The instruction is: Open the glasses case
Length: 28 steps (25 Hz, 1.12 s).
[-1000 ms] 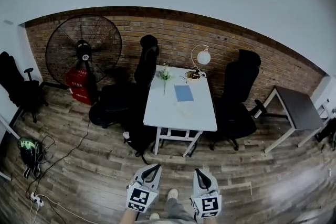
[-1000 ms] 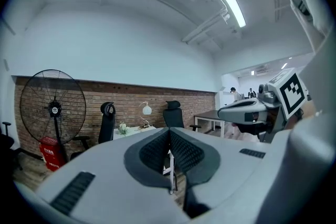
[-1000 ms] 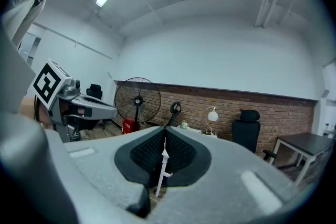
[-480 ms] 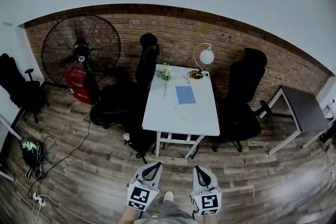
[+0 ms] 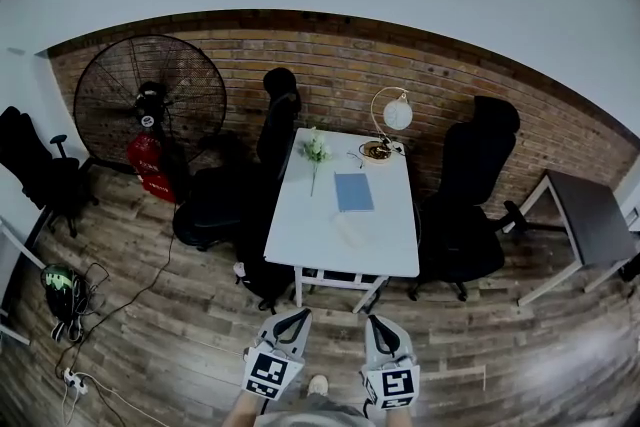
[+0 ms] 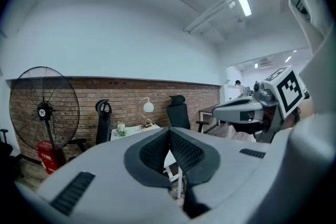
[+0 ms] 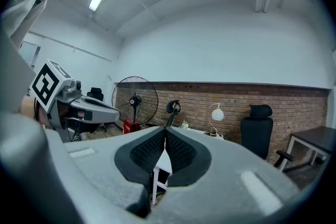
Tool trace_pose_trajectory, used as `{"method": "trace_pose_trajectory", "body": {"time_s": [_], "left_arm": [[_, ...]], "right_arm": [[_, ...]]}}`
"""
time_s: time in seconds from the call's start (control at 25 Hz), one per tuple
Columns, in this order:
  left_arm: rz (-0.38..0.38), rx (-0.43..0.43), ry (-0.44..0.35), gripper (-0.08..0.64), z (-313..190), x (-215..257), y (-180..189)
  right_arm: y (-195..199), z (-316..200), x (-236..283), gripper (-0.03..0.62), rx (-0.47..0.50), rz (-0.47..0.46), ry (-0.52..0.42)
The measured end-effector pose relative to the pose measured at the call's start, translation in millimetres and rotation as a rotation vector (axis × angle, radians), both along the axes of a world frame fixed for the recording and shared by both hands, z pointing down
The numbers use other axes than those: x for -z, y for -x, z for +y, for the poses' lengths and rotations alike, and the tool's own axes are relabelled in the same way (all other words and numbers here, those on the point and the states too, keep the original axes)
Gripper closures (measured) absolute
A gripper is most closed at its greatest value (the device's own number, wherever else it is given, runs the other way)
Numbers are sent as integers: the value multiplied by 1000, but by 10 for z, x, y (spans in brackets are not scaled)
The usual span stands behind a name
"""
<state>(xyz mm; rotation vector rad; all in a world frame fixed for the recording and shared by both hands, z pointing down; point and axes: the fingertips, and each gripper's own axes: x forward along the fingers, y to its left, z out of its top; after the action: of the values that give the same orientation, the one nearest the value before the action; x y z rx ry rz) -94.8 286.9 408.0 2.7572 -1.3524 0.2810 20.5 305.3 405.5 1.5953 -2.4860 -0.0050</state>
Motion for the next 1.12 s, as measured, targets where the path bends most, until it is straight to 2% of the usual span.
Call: {"method": "trace_pose_trajectory", "body": {"time_s": [0.68, 0.88, 1.12], "left_arm": [[-47, 50, 14, 557, -881, -75, -440], [-48, 81, 32, 557, -1000, -140, -487], [-56, 72, 30, 557, -1137, -108, -590]], "right_arm": [[-371, -913, -122, 584, 84, -43, 16], [-461, -1069, -186, 584, 104, -52, 29], [-498, -1205, -223, 584, 110, -71, 39]]}}
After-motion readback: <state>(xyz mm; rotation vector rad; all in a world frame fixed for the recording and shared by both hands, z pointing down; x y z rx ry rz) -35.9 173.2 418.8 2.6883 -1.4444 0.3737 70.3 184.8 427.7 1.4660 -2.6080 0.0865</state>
